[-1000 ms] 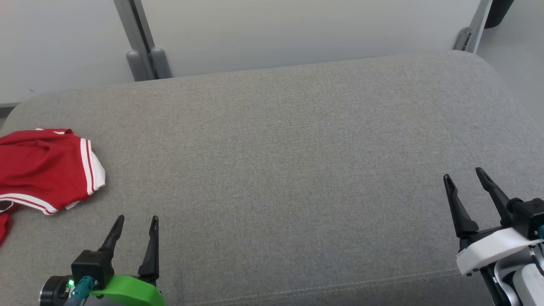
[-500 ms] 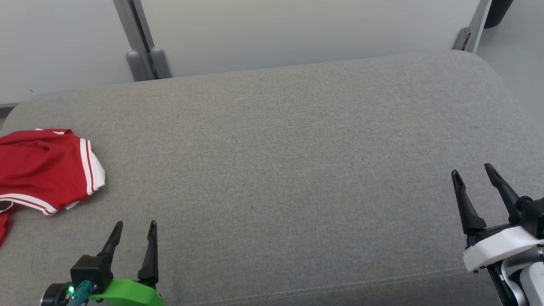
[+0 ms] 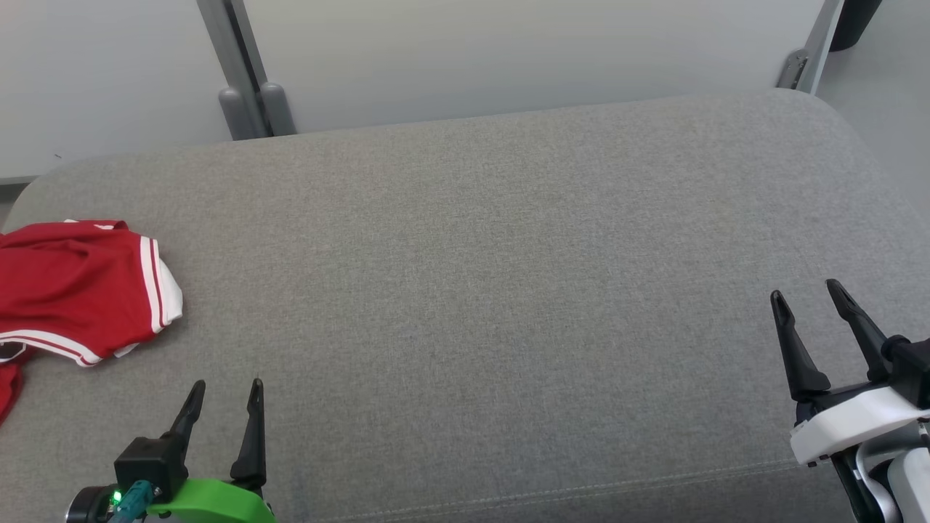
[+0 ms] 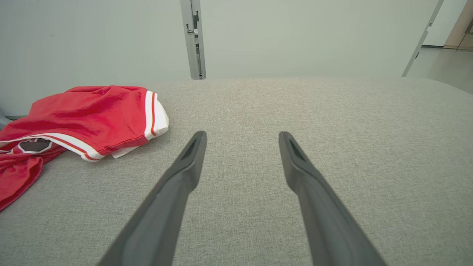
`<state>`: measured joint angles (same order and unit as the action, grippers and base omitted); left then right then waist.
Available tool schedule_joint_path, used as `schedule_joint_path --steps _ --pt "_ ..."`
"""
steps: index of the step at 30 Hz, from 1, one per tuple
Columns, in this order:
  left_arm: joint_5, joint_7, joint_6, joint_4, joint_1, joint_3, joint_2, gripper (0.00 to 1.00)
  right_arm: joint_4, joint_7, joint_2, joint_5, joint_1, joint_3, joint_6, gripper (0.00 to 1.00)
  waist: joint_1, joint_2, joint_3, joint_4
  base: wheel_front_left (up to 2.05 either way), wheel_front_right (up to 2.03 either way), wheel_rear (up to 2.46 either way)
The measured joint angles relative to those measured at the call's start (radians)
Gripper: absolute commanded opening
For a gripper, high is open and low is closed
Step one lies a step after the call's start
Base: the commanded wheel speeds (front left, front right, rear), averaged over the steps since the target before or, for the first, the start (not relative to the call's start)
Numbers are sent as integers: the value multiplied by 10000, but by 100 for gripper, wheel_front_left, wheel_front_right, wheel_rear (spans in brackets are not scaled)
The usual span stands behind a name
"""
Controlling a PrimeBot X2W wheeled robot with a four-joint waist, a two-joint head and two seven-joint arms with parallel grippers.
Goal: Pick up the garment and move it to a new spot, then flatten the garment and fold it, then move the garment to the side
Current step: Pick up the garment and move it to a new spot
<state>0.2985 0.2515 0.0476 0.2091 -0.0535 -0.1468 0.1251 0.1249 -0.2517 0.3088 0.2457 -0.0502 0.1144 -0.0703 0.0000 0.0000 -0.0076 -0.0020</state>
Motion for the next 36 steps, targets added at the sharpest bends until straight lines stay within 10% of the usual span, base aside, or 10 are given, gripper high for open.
schedule_joint_path --steps 36 --pt "-336 0 151 199 17 385 -153 100 -21 -2 -633 -219 -13 224 -351 100 0 0 -191 3435 0 0 0"
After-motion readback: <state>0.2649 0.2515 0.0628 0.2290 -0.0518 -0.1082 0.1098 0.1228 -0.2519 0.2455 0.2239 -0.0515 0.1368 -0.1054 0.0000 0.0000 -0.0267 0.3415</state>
